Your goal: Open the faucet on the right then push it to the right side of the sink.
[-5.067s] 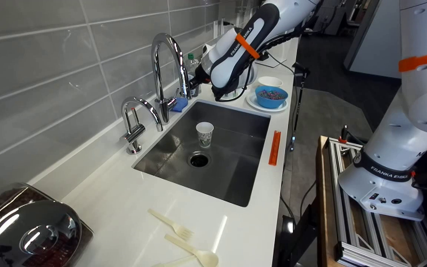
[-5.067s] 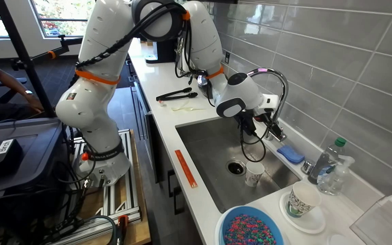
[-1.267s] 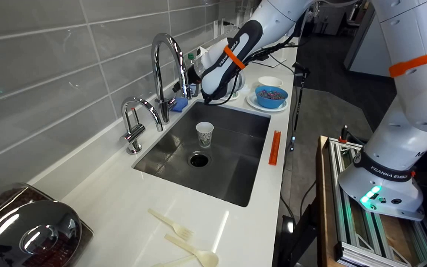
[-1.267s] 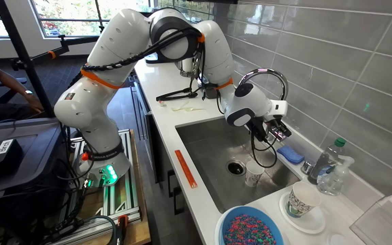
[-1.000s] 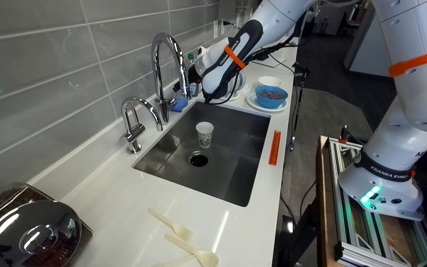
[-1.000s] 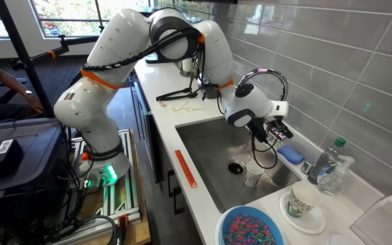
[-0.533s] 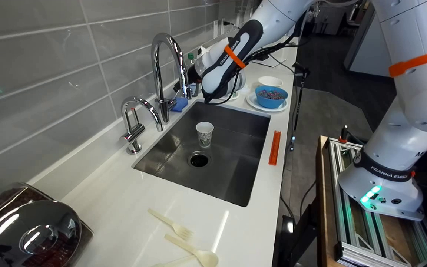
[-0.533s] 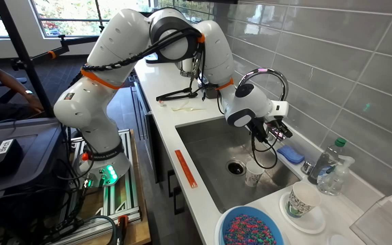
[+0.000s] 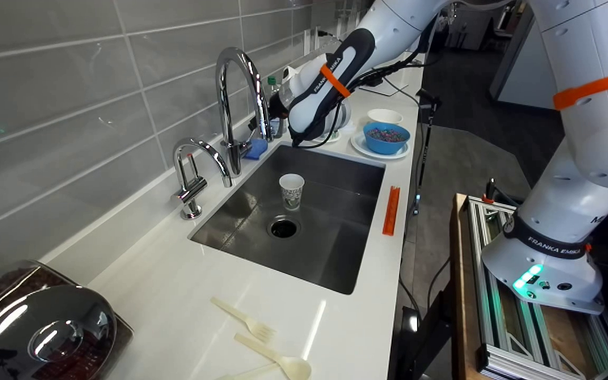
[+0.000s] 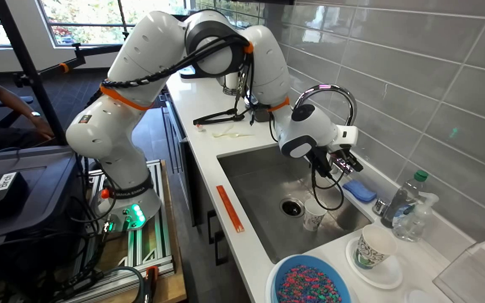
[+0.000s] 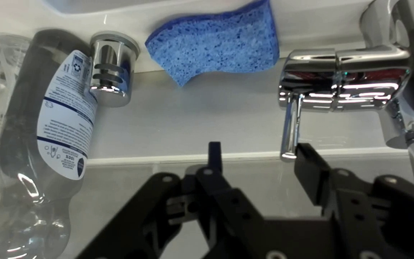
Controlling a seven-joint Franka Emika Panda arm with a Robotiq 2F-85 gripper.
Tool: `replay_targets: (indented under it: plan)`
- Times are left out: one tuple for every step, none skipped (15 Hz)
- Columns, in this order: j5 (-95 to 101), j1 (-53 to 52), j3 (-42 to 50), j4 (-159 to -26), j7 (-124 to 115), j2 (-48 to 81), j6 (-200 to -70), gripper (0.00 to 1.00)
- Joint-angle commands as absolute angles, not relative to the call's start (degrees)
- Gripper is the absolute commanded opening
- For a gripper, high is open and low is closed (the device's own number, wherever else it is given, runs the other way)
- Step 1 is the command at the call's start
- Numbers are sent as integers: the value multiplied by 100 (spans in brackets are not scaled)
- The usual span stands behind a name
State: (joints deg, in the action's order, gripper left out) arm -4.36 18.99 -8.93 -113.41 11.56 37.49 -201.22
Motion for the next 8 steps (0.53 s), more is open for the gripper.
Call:
replay_targets:
  plan:
    - [-394, 1970, -962, -11282, 1121, 3866, -20263, 77]
    - [-390, 1979, -968, -11284, 1118, 3862, -20262, 78]
    - [-388, 1984, -970, -11286, 1119, 3861, -20264, 83]
    - [-388, 1987, -969, -11289, 1119, 3861, -20269, 92]
    - [-388, 1992, -971, -11287, 1119, 3863, -20268, 98]
    - [-388, 1994, -971, -11287, 1119, 3863, -20265, 100]
    - [-389, 1997, -972, -11286, 1118, 3862, -20264, 100]
    - [-391, 1998, -970, -11284, 1119, 3862, -20262, 100]
